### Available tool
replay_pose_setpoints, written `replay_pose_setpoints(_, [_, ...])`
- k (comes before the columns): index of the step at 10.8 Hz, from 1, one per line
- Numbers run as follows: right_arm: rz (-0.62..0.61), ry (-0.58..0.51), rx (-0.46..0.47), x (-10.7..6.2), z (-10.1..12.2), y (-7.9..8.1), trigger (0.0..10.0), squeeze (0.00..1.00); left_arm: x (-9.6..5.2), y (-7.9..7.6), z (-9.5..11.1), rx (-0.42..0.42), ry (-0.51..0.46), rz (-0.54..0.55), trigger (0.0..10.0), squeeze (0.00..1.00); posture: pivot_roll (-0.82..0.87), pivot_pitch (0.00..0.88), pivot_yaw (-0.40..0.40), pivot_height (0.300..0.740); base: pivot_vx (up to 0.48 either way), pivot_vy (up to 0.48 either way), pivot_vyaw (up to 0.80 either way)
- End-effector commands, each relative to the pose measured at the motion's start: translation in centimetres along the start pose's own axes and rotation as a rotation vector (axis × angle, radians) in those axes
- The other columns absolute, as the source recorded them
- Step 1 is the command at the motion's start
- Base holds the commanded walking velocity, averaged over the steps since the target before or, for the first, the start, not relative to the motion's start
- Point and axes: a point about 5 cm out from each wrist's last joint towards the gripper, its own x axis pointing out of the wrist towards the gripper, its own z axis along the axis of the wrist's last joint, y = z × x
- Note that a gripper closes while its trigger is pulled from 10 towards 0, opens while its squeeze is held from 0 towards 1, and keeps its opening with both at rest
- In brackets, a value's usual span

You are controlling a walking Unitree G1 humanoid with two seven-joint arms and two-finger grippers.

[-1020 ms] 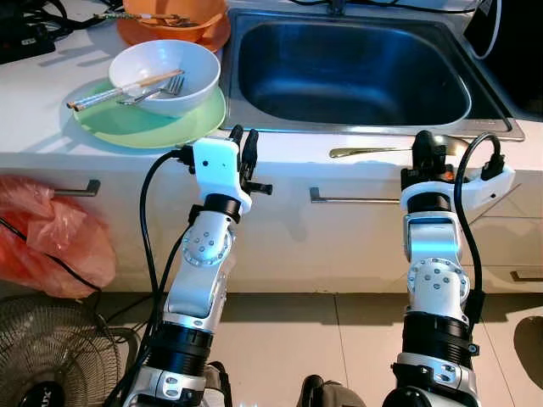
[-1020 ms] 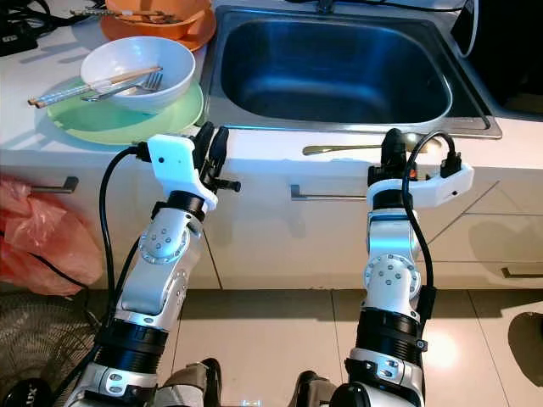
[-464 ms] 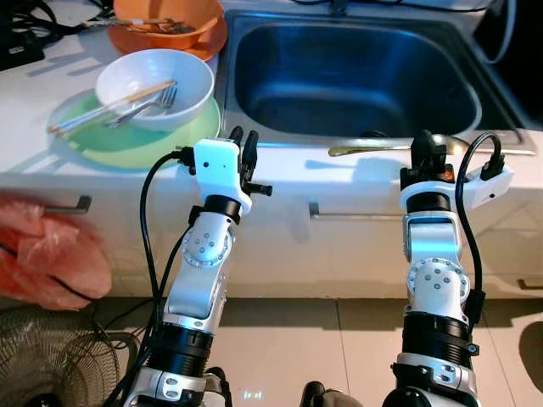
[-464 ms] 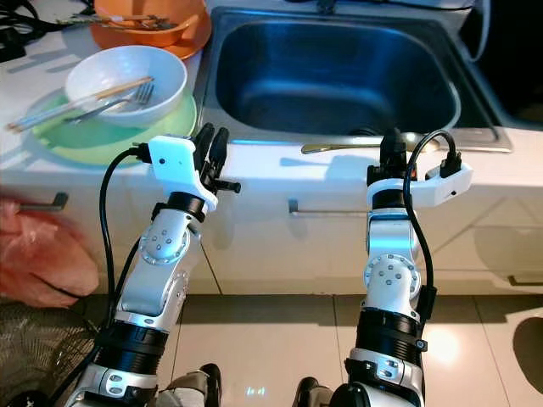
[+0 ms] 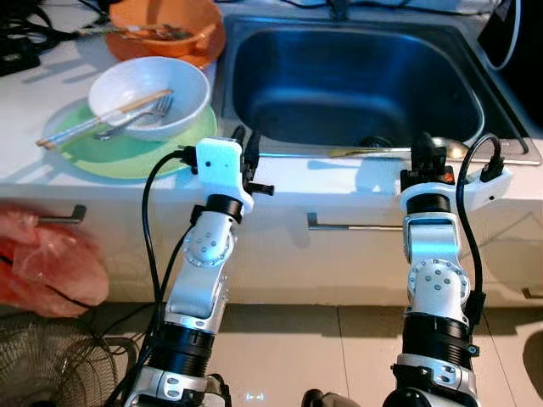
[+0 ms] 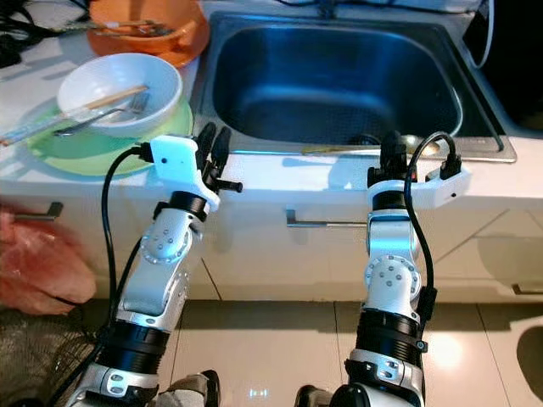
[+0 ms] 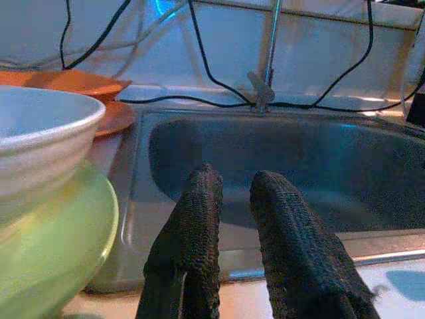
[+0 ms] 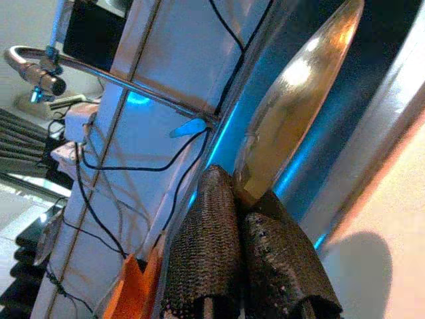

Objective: Kitchen organization

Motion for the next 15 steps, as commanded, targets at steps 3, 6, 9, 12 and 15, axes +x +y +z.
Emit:
replay_pose_setpoints(3, [0.011,0.002,0.035,-0.20,-0.64,0.48,10.0,0.00,-0.09,-0.27,-0.21,0.008,0.006,-0.005,10.0,0.00,0.13,0.173,-0.028,0.740,0.394,0.000,0.00])
replay_pose_setpoints(6, [0.011,0.002,0.038,-0.17,-0.62,0.50,10.0,0.00,-0.07,-0.29,-0.20,0.012,0.006,-0.006,10.0,0.00,0.13,0.173,-0.028,0.740,0.419,0.000,0.00])
replay_pose_setpoints(9, [0.009,0.003,0.040,-0.17,-0.61,0.45,10.0,0.00,-0.08,-0.35,-0.22,0.011,0.006,-0.008,10.0,0.00,0.13,0.173,-0.029,0.740,0.425,0.000,0.00])
replay_pose_setpoints(12, [0.005,0.004,0.041,-0.20,-0.63,0.38,10.0,0.00,-0.11,-0.36,-0.25,0.012,0.006,-0.008,10.0,0.00,0.13,0.173,-0.029,0.740,0.449,0.000,0.00])
replay_pose_setpoints(15, [0.005,0.006,0.042,-0.18,-0.69,0.36,10.0,0.00,-0.08,-0.36,-0.27,0.016,0.005,-0.011,10.0,0.00,0.13,0.171,-0.029,0.740,0.477,0.000,0.00])
